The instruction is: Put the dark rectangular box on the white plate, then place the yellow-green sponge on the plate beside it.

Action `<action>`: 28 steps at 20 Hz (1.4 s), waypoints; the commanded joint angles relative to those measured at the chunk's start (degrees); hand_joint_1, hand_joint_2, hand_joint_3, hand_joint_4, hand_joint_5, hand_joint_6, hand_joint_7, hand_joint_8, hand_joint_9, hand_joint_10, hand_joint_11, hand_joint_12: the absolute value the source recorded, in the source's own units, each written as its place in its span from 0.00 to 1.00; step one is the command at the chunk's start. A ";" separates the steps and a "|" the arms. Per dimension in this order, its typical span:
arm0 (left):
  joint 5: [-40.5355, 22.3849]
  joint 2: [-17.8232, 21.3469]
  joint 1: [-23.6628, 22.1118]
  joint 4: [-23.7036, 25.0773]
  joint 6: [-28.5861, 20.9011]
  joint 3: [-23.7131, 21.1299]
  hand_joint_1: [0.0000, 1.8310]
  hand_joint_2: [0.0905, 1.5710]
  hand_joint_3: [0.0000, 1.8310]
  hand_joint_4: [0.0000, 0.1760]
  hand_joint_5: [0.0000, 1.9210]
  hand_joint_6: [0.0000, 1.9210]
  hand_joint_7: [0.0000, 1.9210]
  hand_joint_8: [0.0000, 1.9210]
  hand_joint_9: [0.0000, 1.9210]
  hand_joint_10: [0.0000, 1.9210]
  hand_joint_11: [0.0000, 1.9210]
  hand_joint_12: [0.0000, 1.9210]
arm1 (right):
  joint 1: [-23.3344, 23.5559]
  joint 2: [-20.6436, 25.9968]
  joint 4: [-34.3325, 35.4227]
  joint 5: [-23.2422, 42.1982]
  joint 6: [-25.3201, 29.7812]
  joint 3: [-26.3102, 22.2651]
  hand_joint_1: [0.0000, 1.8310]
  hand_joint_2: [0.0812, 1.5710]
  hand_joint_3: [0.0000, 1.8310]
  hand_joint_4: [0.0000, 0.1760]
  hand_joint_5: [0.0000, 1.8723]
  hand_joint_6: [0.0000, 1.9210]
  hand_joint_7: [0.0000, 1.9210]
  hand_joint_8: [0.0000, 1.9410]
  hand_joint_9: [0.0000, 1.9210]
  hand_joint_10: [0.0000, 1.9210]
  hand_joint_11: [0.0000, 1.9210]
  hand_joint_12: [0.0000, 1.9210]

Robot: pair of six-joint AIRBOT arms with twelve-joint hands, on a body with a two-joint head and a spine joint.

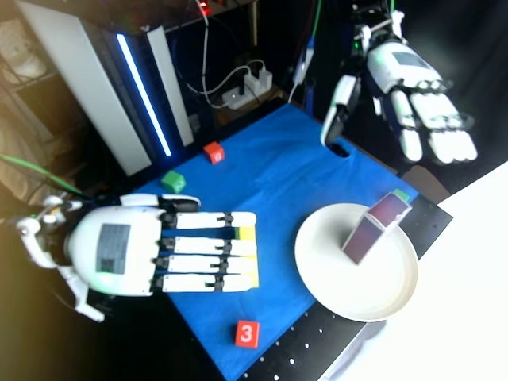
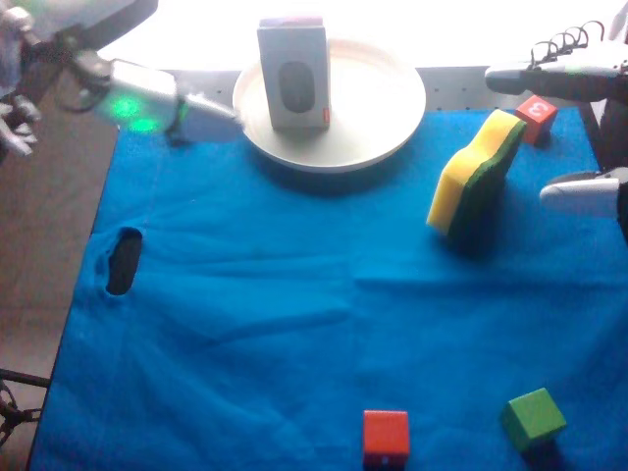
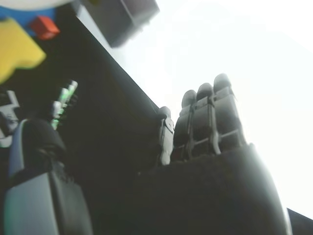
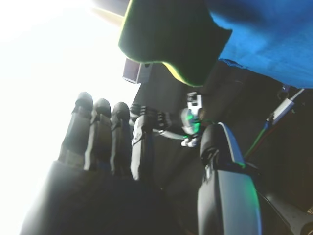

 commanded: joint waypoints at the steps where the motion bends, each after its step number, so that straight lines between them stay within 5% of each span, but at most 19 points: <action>1: -9.68 1.27 0.57 -0.77 0.03 -1.01 0.35 0.51 0.00 1.00 0.00 0.00 0.00 0.00 0.00 0.00 0.00 0.00 | 0.75 0.60 2.93 6.33 0.43 0.09 0.40 0.63 0.00 0.76 0.18 0.00 0.15 0.00 0.10 0.00 0.06 0.01; 4: -12.98 6.61 5.07 -0.83 0.04 -6.17 0.30 0.49 0.00 1.00 0.00 0.00 0.00 0.00 0.00 0.00 0.00 0.00 | 0.75 1.17 2.51 6.32 0.43 0.17 0.47 0.58 0.00 0.71 0.20 0.00 0.17 0.00 0.13 0.00 0.08 0.03; 5: -13.81 7.58 5.89 -0.97 0.04 -7.19 0.39 0.51 0.00 1.00 0.00 0.00 0.00 0.00 0.00 0.00 0.00 0.00 | 0.76 1.31 2.22 6.27 0.43 0.26 0.48 0.58 0.00 0.72 0.19 0.00 0.16 0.00 0.13 0.00 0.08 0.03; 7: -16.13 9.66 8.60 -1.22 0.04 -9.93 0.48 0.51 0.00 0.67 0.00 0.00 0.00 0.00 0.00 0.00 0.00 0.00 | 1.40 1.66 0.67 3.75 0.42 0.85 0.49 0.55 0.00 0.73 0.18 0.00 0.15 0.00 0.12 0.00 0.08 0.03; 8: -16.43 9.97 9.11 -1.22 0.05 -10.46 0.47 0.51 0.00 0.62 0.00 0.00 0.00 0.00 0.00 0.00 0.00 0.00 | 2.33 1.66 -0.33 2.51 0.42 1.03 0.48 0.56 0.00 0.77 0.17 0.00 0.14 0.00 0.11 0.00 0.07 0.03; 9: -17.33 10.59 10.10 -1.36 0.05 -11.38 0.46 0.53 0.01 0.59 0.00 0.00 0.00 0.00 0.00 0.00 0.00 0.00 | 4.53 1.56 -2.76 0.15 0.42 1.35 0.47 0.55 0.00 0.69 0.18 0.00 0.14 0.00 0.11 0.00 0.07 0.03; 11: -19.65 12.28 12.83 -2.38 0.08 -13.30 0.41 0.53 0.00 0.67 0.00 0.00 0.00 0.00 0.00 0.00 0.00 0.00 | 8.89 0.71 -7.72 -3.93 0.42 2.10 0.47 0.57 0.00 0.68 0.17 0.00 0.12 0.00 0.07 0.00 0.06 0.02; 12: -20.31 12.97 14.06 -2.86 0.08 -14.04 0.41 0.53 0.00 0.75 0.00 0.00 0.00 0.00 0.00 0.00 0.00 0.00 | 10.40 0.02 -9.78 -5.50 0.42 2.69 0.49 0.56 0.00 0.80 0.17 0.00 0.11 0.00 0.07 0.00 0.07 0.03; 14: -20.95 13.44 15.70 -4.03 0.08 -14.61 0.41 0.53 0.00 0.93 0.00 0.00 0.00 0.00 0.00 0.00 0.00 0.00 | 12.99 -1.61 -13.21 -8.62 0.42 4.20 0.51 0.56 0.00 0.72 0.17 0.00 0.10 0.00 0.08 0.00 0.09 0.04; 16: -21.11 13.15 15.81 -4.41 0.08 -14.61 0.43 0.53 0.00 0.83 0.00 0.00 0.00 0.00 0.00 0.00 0.00 0.00 | 14.04 -2.49 -14.77 -10.55 0.42 5.23 0.51 0.56 0.00 0.54 0.16 0.00 0.09 0.00 0.07 0.00 0.09 0.04; 18: -21.12 12.92 15.83 -4.42 0.08 -14.61 0.42 0.54 0.00 0.70 0.00 0.00 0.00 0.00 0.00 0.00 0.00 0.00 | 16.10 -3.29 -17.76 -13.43 0.42 6.06 0.52 0.55 0.00 0.60 0.17 0.00 0.09 0.00 0.06 0.00 0.07 0.03; 19: -21.11 12.91 15.95 -4.49 0.08 -14.61 0.43 0.54 0.00 0.81 0.00 0.00 0.00 0.00 0.00 0.00 0.00 0.00 | 17.66 -3.87 -20.35 -15.51 0.42 6.52 0.53 0.56 0.00 0.32 0.17 0.00 0.10 0.00 0.06 0.00 0.06 0.04; 21: -21.13 12.78 16.19 -4.69 0.08 -14.61 0.44 0.54 0.00 0.93 0.00 0.00 0.00 0.00 0.00 0.00 0.00 0.00 | 19.04 -4.69 -23.09 -17.48 0.42 7.14 0.55 0.55 0.00 0.00 0.20 0.00 0.12 0.00 0.06 0.00 0.05 0.04; 22: -21.07 12.63 16.21 -4.69 0.08 -14.61 0.44 0.54 0.00 0.91 0.00 0.00 0.00 0.00 0.00 0.00 0.00 0.00 | 19.14 -5.03 -23.58 -17.83 0.42 7.44 0.58 0.56 0.00 0.31 0.22 0.00 0.14 0.00 0.09 0.00 0.03 0.18; 23: -20.98 12.50 16.22 -4.69 0.08 -14.61 0.43 0.53 0.00 0.92 0.00 0.00 0.00 0.00 0.00 0.00 0.00 0.00 | 19.14 -5.41 -23.86 -18.11 0.42 7.76 0.60 0.56 0.00 0.51 0.26 0.00 0.19 0.00 0.17 0.00 0.04 0.33; 24: -20.89 12.45 16.24 -4.69 0.08 -14.61 0.44 0.53 0.00 0.91 0.00 0.00 0.00 0.00 0.00 0.00 0.00 0.00 | 19.14 -5.74 -24.09 -18.45 0.42 8.07 0.62 0.56 0.00 0.49 0.29 0.00 0.23 0.00 0.21 0.00 0.04 0.41; 26: -20.76 12.43 16.27 -4.69 0.08 -14.61 0.45 0.53 0.00 0.97 0.00 0.00 0.00 0.00 0.00 0.00 0.00 0.00 | 19.14 -6.16 -24.43 -19.01 0.42 8.45 0.65 0.56 0.00 0.00 0.40 0.01 0.35 0.01 0.32 0.02 0.09 0.51; 28: -20.89 12.39 16.28 -4.71 0.07 -14.61 0.44 0.52 0.00 1.00 0.00 0.00 0.00 0.00 0.00 0.00 0.00 0.00 | 19.14 -6.42 -24.71 -19.32 0.42 8.63 0.65 0.57 0.00 0.00 0.45 0.01 0.41 0.02 0.38 0.04 0.11 0.67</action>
